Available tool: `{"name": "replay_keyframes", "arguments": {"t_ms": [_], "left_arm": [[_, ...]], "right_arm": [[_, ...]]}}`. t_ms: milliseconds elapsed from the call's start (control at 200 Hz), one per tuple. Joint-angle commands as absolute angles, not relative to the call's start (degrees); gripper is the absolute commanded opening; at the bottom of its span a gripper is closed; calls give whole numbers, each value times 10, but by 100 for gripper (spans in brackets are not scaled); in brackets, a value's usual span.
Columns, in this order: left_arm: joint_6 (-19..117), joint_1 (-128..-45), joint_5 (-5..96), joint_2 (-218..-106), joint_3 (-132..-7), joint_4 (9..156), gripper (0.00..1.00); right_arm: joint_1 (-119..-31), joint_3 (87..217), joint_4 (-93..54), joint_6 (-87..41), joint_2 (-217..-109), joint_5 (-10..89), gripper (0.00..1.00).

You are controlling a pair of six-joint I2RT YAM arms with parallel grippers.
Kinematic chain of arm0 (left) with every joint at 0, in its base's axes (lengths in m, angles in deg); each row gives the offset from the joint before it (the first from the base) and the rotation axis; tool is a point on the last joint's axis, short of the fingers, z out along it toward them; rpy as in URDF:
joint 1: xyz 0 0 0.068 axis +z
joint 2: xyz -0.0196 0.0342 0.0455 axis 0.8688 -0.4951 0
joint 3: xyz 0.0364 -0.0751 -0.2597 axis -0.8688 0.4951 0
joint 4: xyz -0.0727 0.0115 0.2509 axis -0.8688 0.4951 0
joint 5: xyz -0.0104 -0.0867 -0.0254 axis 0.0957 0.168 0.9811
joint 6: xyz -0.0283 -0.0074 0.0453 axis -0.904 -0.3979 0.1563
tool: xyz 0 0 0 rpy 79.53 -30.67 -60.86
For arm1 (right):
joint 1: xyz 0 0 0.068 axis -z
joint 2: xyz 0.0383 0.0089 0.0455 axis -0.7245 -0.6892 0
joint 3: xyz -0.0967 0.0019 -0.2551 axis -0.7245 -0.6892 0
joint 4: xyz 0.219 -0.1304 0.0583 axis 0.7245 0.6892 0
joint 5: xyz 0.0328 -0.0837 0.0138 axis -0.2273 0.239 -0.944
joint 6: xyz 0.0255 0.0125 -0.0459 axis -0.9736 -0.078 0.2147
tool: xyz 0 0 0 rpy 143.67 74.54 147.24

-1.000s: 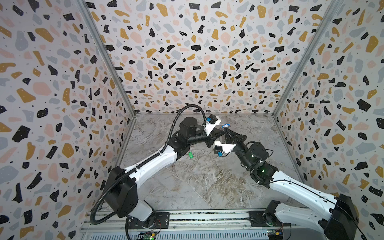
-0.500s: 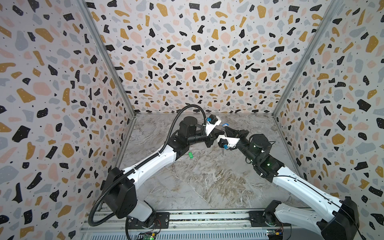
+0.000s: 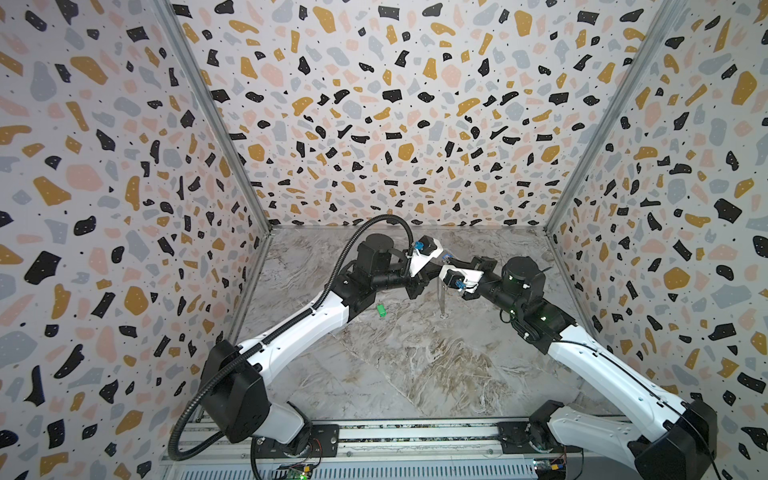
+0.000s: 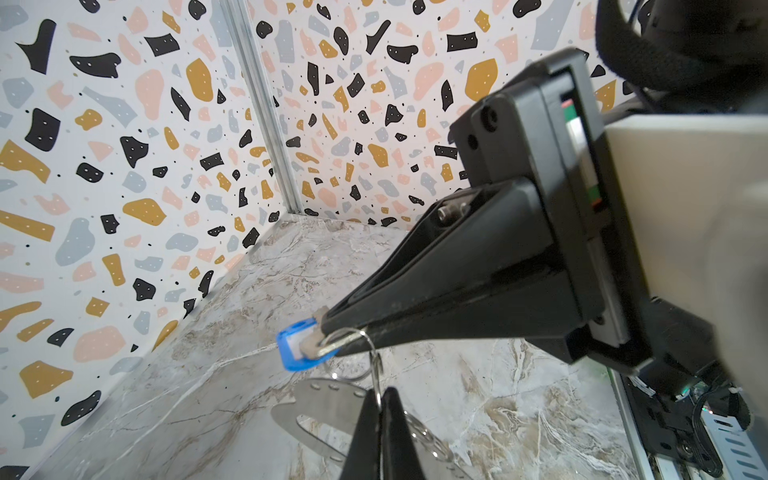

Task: Remove the keys from the keyring

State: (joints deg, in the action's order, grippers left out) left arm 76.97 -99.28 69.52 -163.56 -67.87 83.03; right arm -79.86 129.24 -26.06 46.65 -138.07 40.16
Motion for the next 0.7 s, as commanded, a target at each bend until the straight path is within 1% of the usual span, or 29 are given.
{"name": "replay_keyframes", "arguments": {"t_ms": [0,160,335,546,691], "left_arm": [[795,-1002,731,-1617,-693,843,0],[807,-1002,731,-1620,-700,855,0],[818,-1002,725,-1607,-687,843,0],[834,-1002,725,-1604,-685,848,0],[848,-1004,714,-1586,-659,826,0]], "right_arm": [[-791,1324,-261,441,-1380,396,0],[-791,1325,-256,431,-1376,383,0],[-791,1305,-274,425,-1363,389,0],[-791,1276,-327,421,-1333,353,0],[-791,1253,-356,420,-1315,345,0]]}}
